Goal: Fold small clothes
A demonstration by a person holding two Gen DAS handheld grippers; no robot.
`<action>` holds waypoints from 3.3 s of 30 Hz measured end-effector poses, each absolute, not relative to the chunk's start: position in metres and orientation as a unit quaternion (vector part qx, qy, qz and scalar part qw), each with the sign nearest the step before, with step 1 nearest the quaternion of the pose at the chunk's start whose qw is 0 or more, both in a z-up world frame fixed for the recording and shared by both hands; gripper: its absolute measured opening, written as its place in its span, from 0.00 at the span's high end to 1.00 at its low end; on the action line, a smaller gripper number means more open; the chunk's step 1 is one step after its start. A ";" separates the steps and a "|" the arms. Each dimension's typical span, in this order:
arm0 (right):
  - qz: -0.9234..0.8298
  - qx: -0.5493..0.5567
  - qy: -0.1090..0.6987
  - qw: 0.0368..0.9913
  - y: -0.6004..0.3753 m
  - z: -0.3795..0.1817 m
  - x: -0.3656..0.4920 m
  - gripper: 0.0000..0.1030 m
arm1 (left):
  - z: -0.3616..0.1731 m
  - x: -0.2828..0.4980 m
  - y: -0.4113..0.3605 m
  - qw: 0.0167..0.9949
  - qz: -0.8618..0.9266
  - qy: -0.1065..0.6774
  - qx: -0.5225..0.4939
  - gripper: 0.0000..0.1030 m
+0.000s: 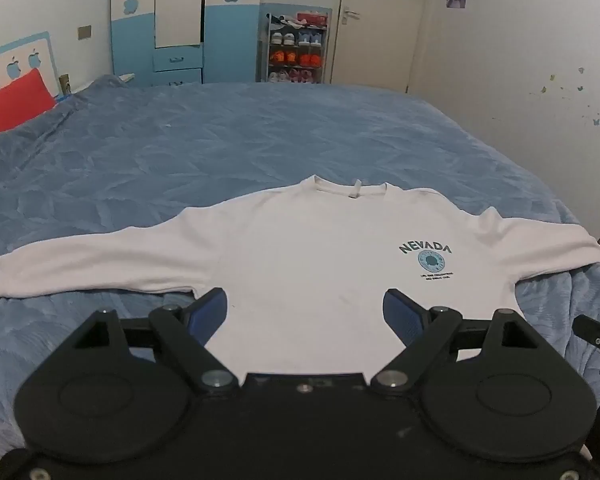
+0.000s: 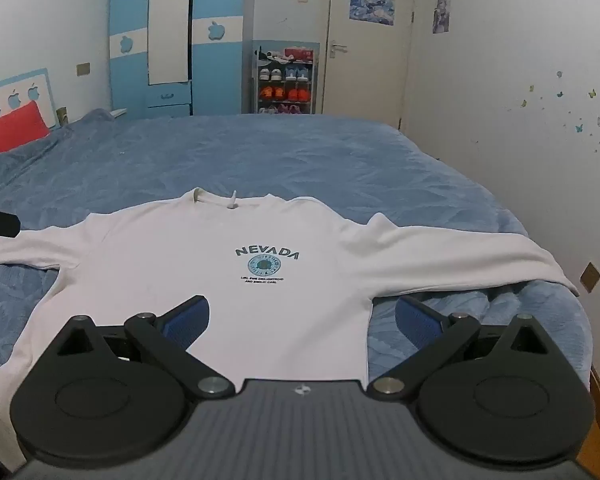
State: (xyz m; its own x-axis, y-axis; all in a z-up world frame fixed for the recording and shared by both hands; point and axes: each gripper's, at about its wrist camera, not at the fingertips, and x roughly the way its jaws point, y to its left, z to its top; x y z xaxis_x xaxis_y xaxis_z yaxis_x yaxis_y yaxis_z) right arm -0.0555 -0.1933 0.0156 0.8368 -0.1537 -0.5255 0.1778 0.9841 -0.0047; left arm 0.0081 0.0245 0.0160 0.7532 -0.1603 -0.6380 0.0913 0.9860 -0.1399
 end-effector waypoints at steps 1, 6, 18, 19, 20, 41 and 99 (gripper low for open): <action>-0.087 0.022 0.273 0.958 -0.193 0.015 -0.055 0.00 | 0.017 0.008 0.017 0.936 -0.065 0.345 -0.042 0.15; -0.087 0.025 0.274 0.958 -0.194 0.015 -0.053 0.00 | 0.016 0.008 0.013 0.937 -0.062 0.342 -0.030 0.15; -0.088 0.027 0.277 0.957 -0.193 0.013 -0.055 0.00 | 0.008 0.012 0.001 0.935 -0.063 0.349 -0.028 0.15; -0.088 0.027 0.276 0.957 -0.192 0.013 -0.055 0.00 | 0.008 0.013 0.001 0.935 -0.062 0.349 -0.028 0.15; -0.088 0.027 0.276 0.957 -0.192 0.013 -0.055 0.00 | 0.008 0.013 0.001 0.934 -0.062 0.349 -0.028 0.15; -0.089 0.035 0.281 0.955 -0.191 0.010 -0.058 0.00 | 0.002 0.011 -0.008 0.935 -0.060 0.349 0.000 0.15; -0.071 0.053 0.263 0.961 -0.187 -0.020 0.030 0.00 | -0.129 0.149 0.364 0.866 0.296 0.346 -0.208 0.15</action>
